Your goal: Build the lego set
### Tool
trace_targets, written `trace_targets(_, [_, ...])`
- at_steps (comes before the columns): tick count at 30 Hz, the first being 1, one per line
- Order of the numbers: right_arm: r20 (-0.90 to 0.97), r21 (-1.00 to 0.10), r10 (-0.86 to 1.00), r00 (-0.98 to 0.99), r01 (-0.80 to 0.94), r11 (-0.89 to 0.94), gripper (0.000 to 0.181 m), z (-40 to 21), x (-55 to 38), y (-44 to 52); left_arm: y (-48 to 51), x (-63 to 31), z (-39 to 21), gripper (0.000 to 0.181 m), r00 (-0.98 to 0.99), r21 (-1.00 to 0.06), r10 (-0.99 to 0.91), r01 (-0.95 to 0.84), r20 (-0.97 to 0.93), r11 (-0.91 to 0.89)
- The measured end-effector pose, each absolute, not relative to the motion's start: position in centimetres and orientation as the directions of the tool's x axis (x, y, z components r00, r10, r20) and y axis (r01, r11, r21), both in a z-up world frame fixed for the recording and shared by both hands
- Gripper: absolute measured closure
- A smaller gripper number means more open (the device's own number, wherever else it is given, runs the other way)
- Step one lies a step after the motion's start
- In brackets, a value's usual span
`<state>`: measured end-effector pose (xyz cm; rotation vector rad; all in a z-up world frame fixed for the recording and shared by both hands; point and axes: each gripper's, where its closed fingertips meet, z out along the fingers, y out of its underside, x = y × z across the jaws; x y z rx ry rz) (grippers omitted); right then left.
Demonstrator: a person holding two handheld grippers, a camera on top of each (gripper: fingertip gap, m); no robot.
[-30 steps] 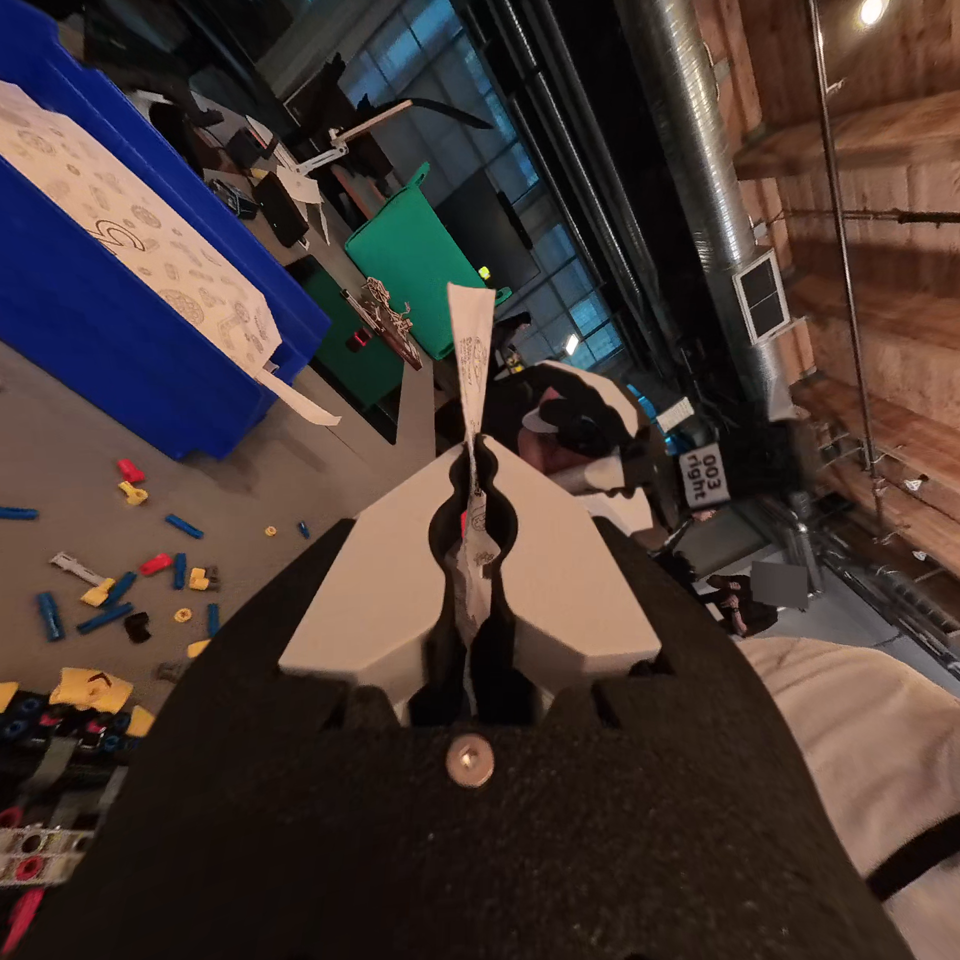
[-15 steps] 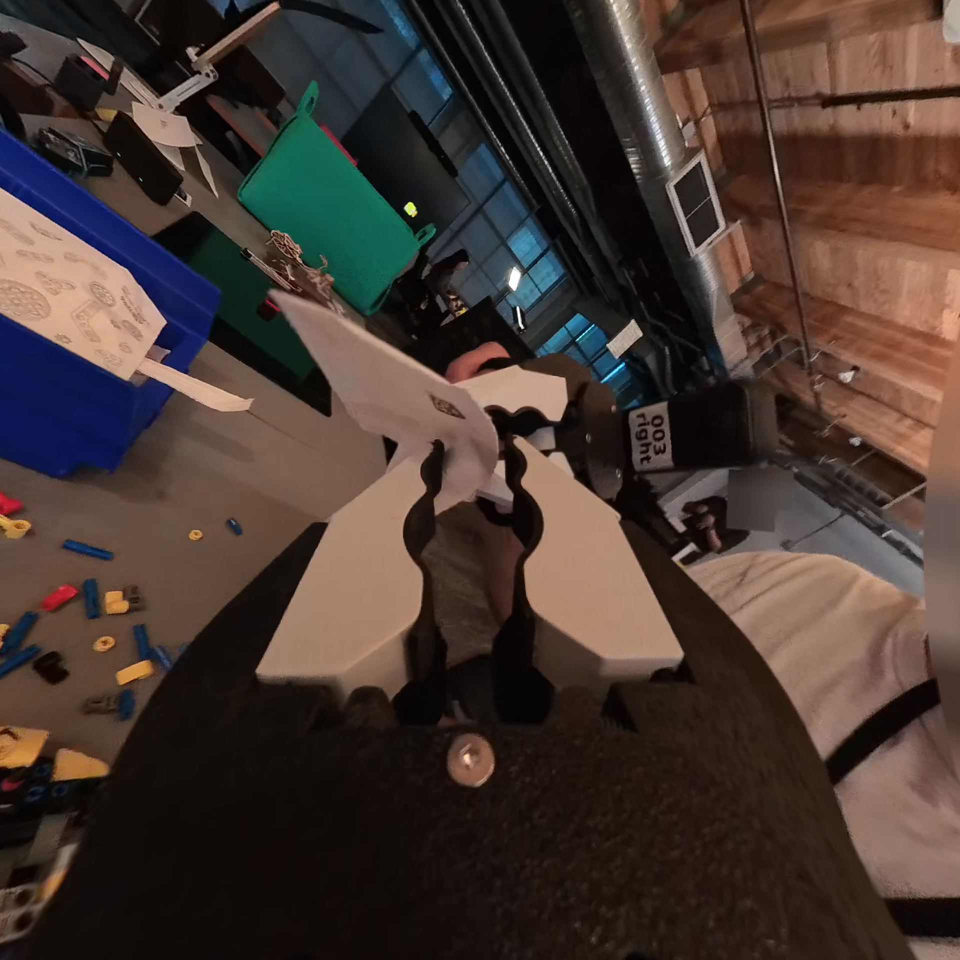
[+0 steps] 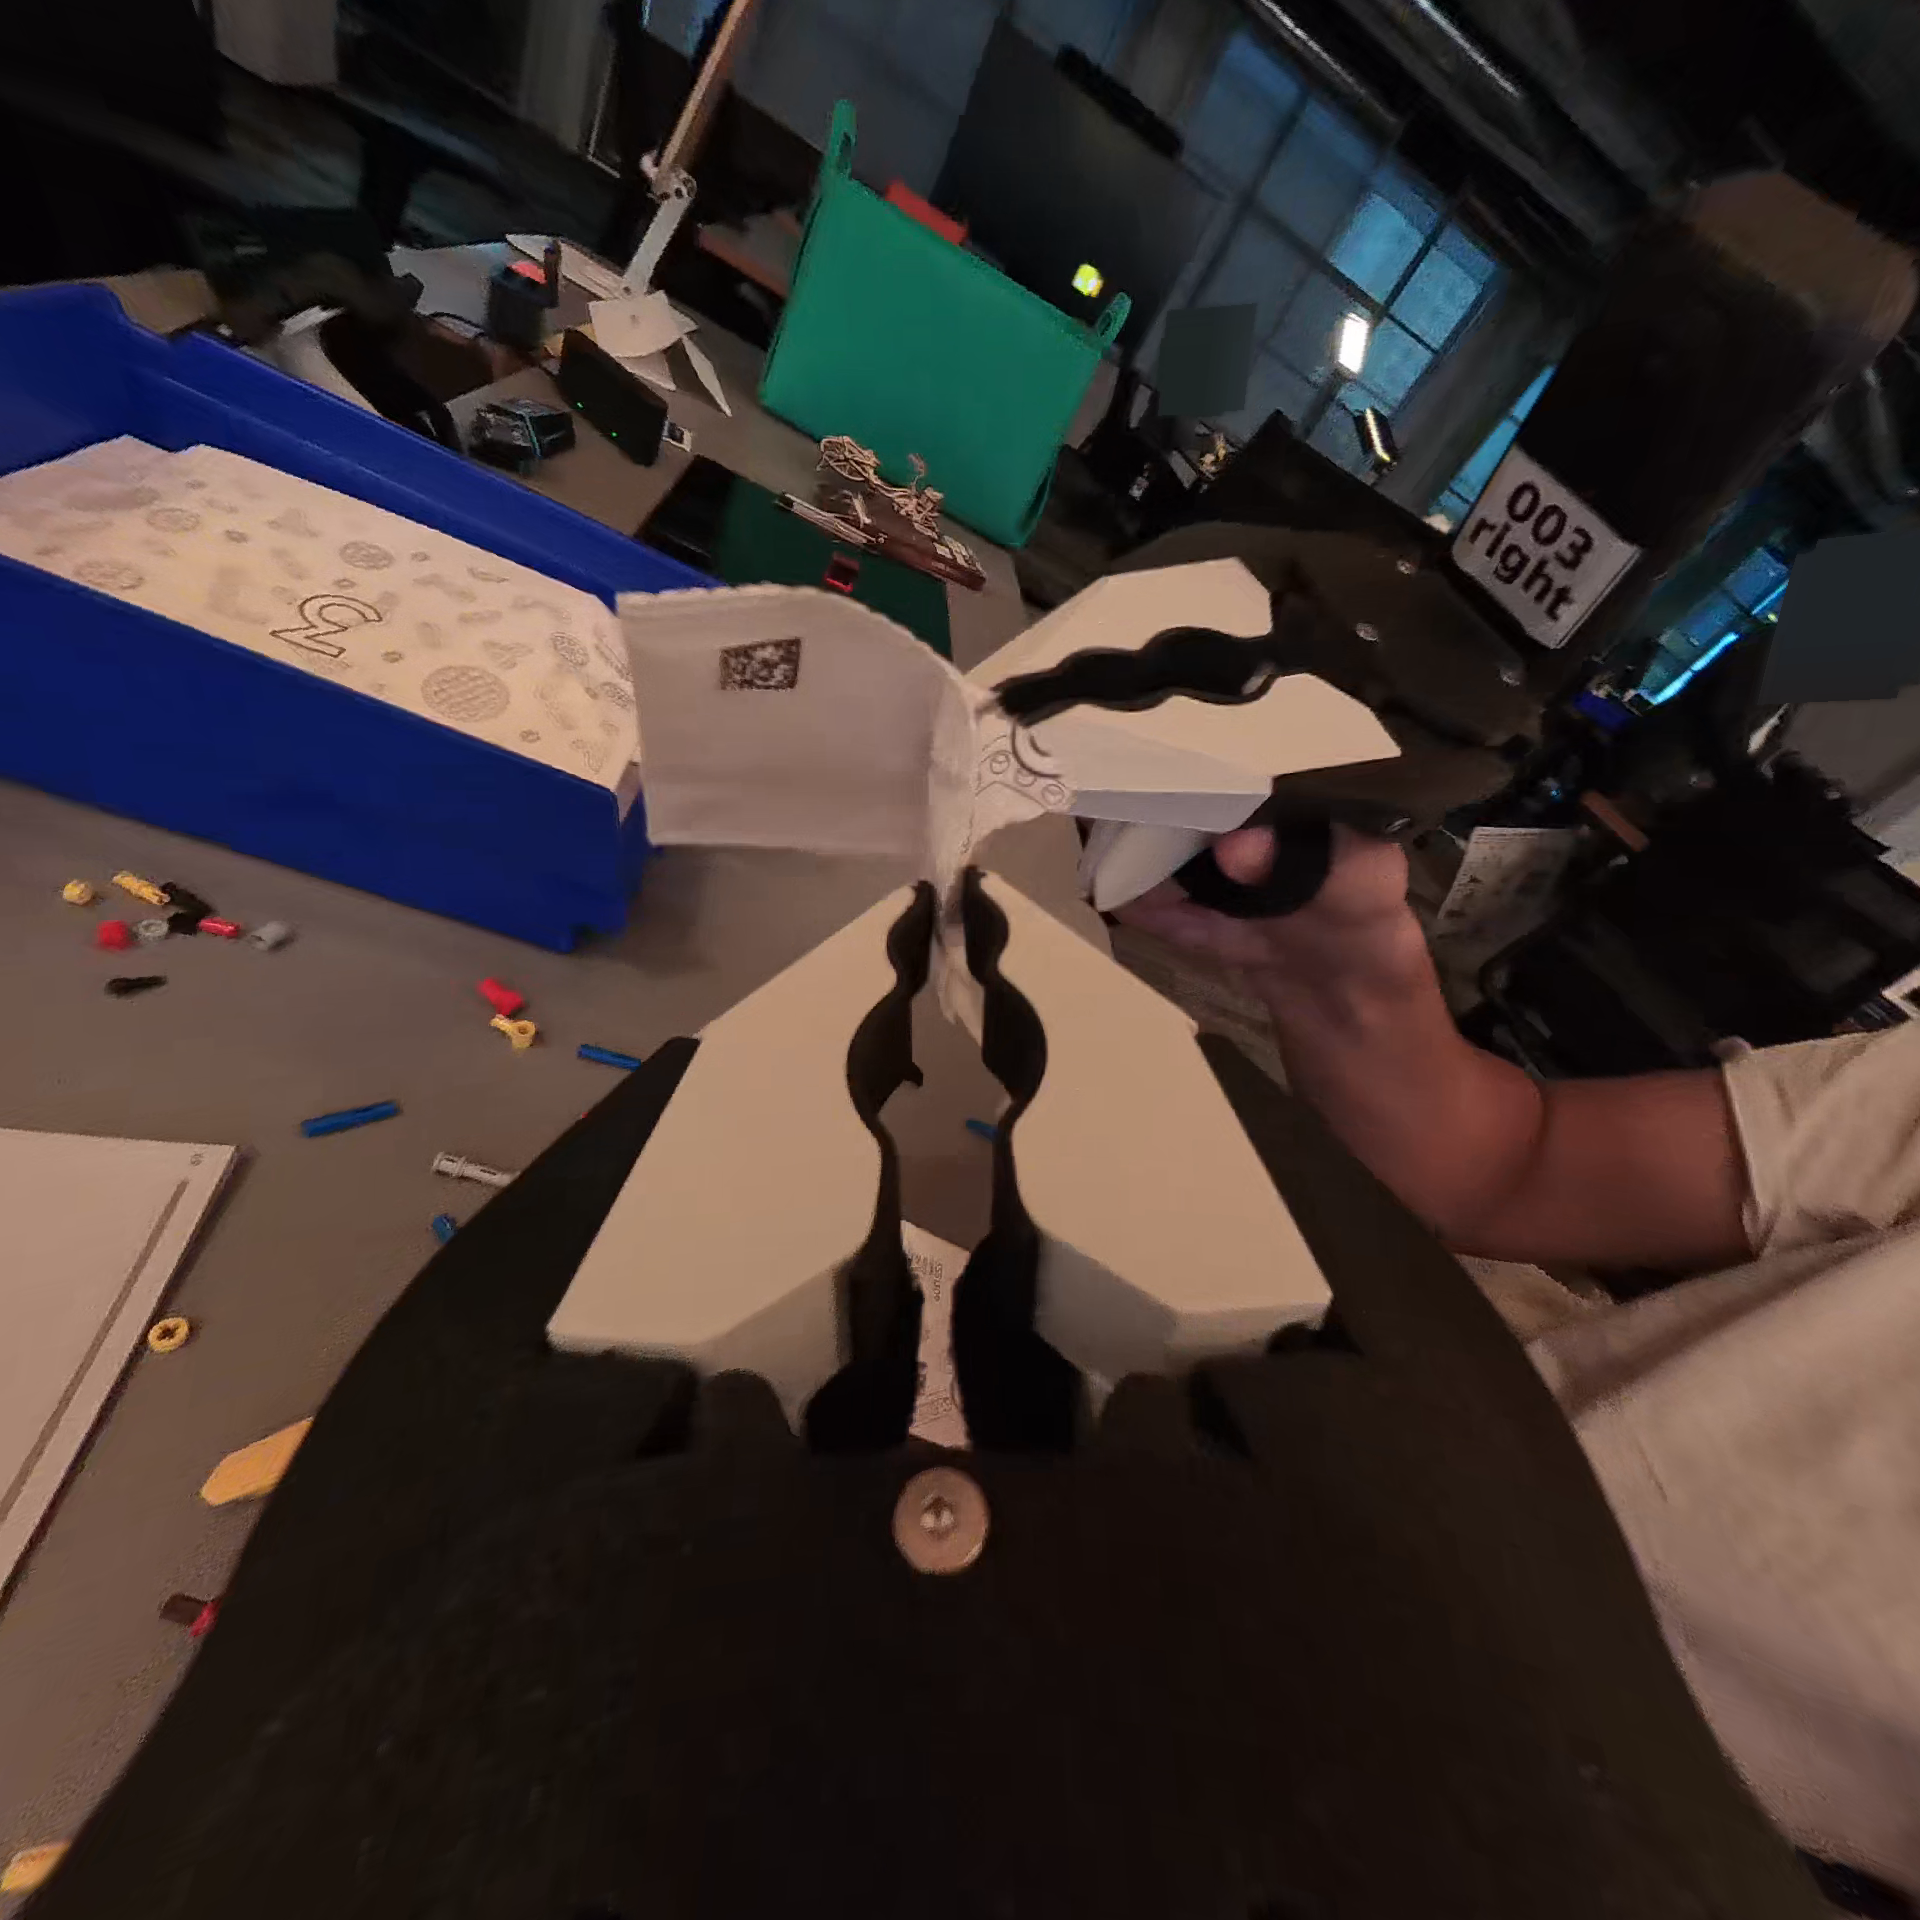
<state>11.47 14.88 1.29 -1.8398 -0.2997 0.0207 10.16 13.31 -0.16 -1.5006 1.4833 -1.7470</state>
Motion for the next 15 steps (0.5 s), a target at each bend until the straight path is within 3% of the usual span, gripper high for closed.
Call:
trace_targets(6, [-0.013, -0.947, 0.304, 0.953, 0.086, -0.309, 0.171, 0.6, 11.2, 14.7, 13.5, 9.2, -1.0, 0.181, -0.329, -0.825, -0.784, -0.42, 0.527, -0.378])
trace_targets(8, [-0.034, -0.948, 0.322, 0.946, 0.072, -0.309, 0.181, 0.7, 11.4, 14.6, 13.7, 8.7, -1.5, 0.181, -0.308, -0.812, -0.793, -0.461, 0.525, -0.359])
trace_targets(12, [-0.001, -0.942, 0.324, 0.946, 0.109, -0.319, 0.181, 0.7, 11.8, 14.6, 13.5, 8.0, -2.1, 0.181, -0.313, -0.792, -0.787, -0.514, 0.531, -0.33])
trace_targets(15, [0.135, -0.919, 0.288, 0.948, 0.229, -0.321, 0.181, 0.9, 12.2, 14.9, 13.0, 7.9, -2.2, 0.181, -0.327, -0.774, -0.758, -0.53, 0.564, -0.347])
